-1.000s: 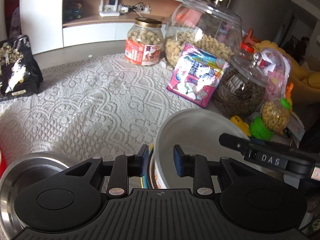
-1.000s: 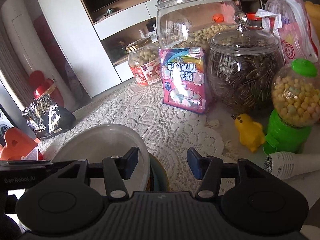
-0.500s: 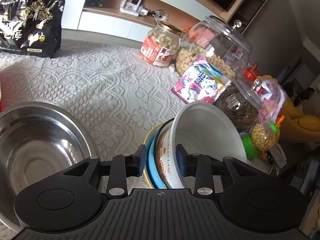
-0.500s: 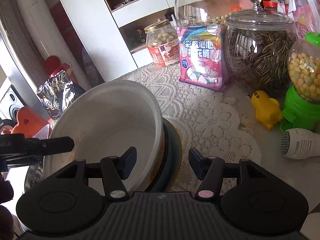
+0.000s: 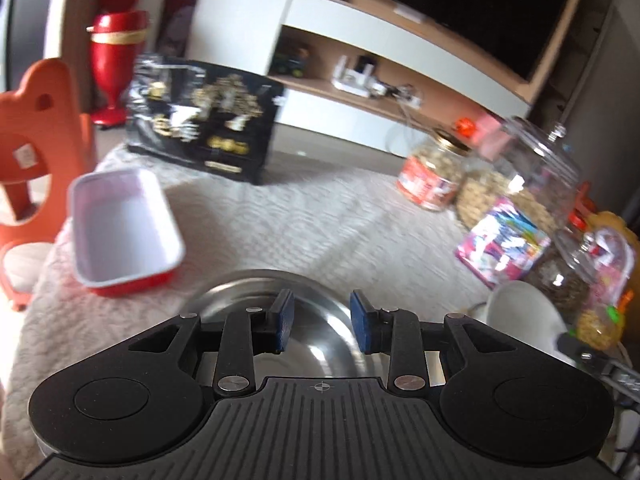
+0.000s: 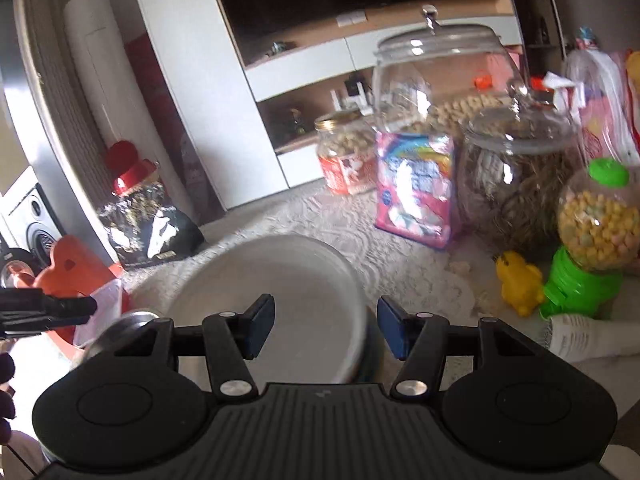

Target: Organize plates and bowls

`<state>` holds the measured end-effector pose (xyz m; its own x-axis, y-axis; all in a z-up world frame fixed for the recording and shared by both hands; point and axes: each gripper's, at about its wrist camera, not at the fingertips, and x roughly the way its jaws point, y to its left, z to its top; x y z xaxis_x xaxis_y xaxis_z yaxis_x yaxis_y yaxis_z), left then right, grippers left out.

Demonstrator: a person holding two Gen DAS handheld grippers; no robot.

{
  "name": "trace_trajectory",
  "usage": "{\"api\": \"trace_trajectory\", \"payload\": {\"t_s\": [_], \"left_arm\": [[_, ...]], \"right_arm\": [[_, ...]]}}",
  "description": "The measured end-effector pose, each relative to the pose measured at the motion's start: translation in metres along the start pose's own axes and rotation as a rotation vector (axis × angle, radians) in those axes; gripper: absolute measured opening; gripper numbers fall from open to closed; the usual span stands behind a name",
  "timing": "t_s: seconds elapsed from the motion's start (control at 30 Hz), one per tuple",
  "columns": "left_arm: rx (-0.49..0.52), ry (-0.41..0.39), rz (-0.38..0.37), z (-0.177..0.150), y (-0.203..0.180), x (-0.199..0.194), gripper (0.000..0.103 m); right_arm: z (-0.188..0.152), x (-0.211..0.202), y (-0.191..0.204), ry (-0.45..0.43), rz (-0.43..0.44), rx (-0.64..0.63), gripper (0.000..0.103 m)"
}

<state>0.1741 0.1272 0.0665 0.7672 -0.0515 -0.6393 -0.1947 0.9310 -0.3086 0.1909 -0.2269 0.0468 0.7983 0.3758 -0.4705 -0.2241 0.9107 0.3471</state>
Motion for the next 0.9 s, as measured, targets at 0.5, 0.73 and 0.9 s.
{"api": "trace_trajectory", "payload": {"t_s": [0.5,0.73,0.9], "left_arm": [[-0.198,0.143,0.116,-0.024,0.085,0.033,0.034],[-0.177,0.194,0.105,-0.032,0.082,0.049,0.035],[-0.159,0.184,0.079,-0.023,0.078,0.066,0.042]], "right_arm": [[0.006,-0.006,0.054,-0.068,-0.131,-0.179,0.06],[-0.019,0.003,0.01,0.032,-0.163,-0.093,0.06],[-0.025,0.013,-0.002,0.066,-0.139,-0.045,0.06]]}}
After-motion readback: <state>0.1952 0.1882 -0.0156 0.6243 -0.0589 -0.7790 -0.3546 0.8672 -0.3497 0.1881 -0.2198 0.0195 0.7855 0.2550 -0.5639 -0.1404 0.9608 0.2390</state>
